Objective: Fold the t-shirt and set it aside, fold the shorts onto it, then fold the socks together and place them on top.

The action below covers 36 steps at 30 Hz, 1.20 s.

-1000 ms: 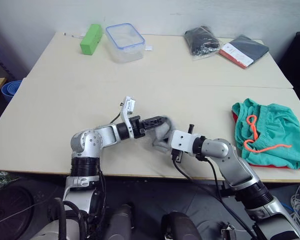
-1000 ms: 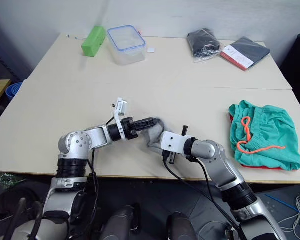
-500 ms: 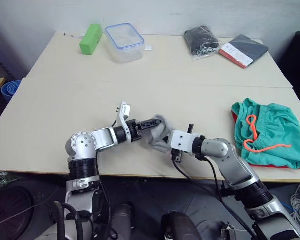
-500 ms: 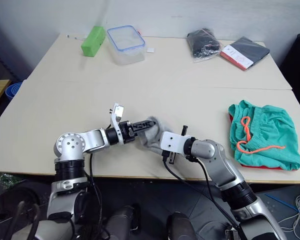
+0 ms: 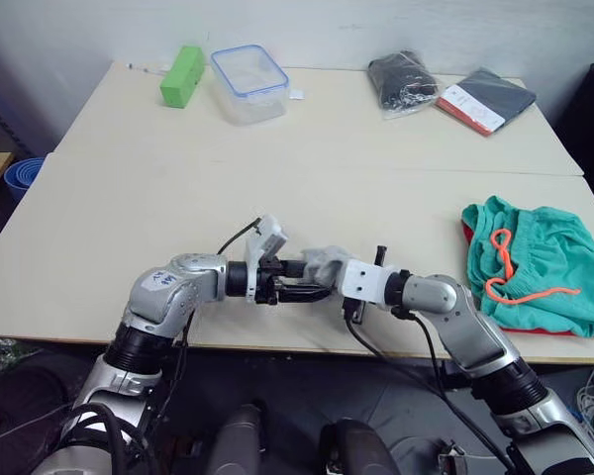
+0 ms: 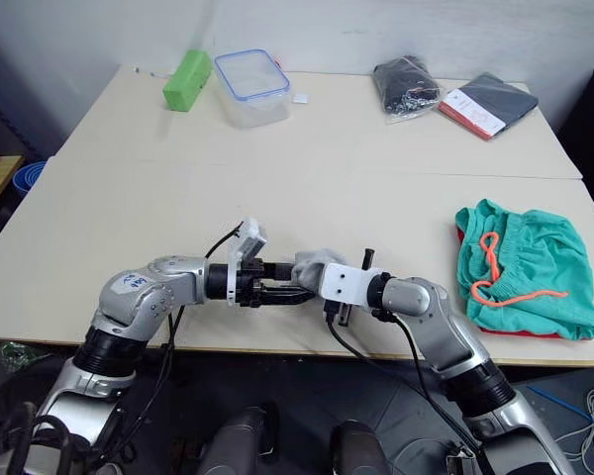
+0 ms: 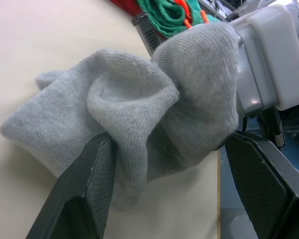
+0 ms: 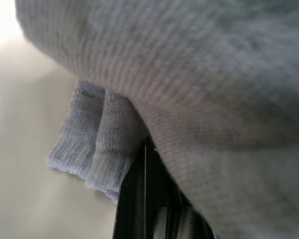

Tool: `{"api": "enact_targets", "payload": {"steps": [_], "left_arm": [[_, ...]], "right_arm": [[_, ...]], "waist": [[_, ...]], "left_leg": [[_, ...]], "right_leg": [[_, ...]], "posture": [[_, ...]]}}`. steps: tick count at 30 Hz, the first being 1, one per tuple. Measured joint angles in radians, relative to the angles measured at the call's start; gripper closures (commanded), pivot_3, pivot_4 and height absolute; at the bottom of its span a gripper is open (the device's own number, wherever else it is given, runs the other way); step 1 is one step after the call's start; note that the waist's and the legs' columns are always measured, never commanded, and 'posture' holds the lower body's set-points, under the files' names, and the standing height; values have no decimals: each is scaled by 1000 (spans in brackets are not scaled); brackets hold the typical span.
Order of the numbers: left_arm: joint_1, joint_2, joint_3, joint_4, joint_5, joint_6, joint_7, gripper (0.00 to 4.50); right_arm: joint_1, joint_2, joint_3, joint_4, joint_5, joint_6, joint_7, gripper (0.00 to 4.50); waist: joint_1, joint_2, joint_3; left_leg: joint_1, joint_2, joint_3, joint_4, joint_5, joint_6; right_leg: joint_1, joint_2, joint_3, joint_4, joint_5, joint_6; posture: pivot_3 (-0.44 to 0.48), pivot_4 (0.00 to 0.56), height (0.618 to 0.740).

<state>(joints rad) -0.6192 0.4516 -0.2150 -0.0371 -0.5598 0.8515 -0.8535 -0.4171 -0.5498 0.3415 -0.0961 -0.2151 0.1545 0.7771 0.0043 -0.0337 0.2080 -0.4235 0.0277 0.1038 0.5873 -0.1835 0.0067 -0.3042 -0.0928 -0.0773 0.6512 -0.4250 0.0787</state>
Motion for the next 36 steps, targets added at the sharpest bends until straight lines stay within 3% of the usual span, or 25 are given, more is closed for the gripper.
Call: {"api": "enact_targets", "payload": {"steps": [13, 24, 31, 36], "left_arm": [[-5, -16, -83, 58, 153, -142, -50, 1059], [-5, -51, -78, 72, 183, -186, -65, 1059], [-5, -41, -79, 50, 196, -198, -69, 1059], [-3, -43, -102, 44, 222, -225, -83, 1059]], "right_arm": [[93, -34, -91, -130, 64, 132, 21, 4500], [124, -36, -124, -172, 133, 213, 20, 4500], [190, -201, -317, -195, 202, 287, 50, 4500], [70, -219, -424, -199, 305, 376, 59, 4500]], "waist": [[-3, 1, 1], [-6, 1, 1], [5, 5, 3], [-15, 8, 5]], "left_leg": [[-1, 0, 0, 0, 2, 4], [-2, 1, 0, 0, 2, 6], [-4, 0, -1, 2, 1, 8], [-3, 2, 0, 2, 2, 6]], "right_leg": [[-1, 0, 0, 0, 0, 0], [-1, 0, 0, 0, 0, 0], [-2, -1, -1, -1, 0, 0], [-3, 1, -1, 2, 0, 0]], "posture": [[0, 150, 740], [0, 150, 740], [0, 150, 740], [0, 150, 740]]}}
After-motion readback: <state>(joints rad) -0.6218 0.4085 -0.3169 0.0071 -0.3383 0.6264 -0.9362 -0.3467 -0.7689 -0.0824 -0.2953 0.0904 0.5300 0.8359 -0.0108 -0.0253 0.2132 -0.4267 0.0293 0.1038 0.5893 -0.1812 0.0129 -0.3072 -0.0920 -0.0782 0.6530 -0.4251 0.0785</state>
